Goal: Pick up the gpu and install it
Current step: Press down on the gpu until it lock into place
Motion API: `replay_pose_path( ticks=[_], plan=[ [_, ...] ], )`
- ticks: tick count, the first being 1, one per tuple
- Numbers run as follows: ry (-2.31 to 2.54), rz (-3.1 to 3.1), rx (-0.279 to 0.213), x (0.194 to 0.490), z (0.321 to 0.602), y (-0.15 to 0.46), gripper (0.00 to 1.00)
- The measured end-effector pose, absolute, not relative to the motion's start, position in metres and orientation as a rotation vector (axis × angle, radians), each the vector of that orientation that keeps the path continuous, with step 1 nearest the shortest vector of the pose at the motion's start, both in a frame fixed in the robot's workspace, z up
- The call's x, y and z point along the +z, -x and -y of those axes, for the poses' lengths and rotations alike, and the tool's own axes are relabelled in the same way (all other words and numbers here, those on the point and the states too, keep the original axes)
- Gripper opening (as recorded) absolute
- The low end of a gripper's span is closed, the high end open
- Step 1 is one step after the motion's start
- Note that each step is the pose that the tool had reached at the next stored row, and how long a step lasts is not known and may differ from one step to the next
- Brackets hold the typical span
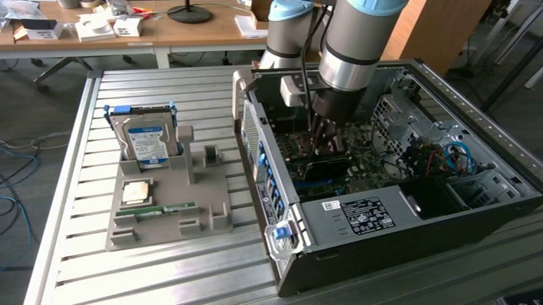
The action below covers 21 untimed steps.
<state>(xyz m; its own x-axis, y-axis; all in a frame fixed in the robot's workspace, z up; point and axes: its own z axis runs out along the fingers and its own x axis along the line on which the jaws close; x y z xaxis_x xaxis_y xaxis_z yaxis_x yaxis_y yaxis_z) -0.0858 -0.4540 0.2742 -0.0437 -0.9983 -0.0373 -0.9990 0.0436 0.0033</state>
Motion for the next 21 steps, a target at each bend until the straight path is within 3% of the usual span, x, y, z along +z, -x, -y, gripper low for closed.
replay_pose_path(
  ticks=[21],
  plan=[
    [2.155, -2.251, 0.044, 0.2673, 0.454, 0.0858, 0.11]
  ],
)
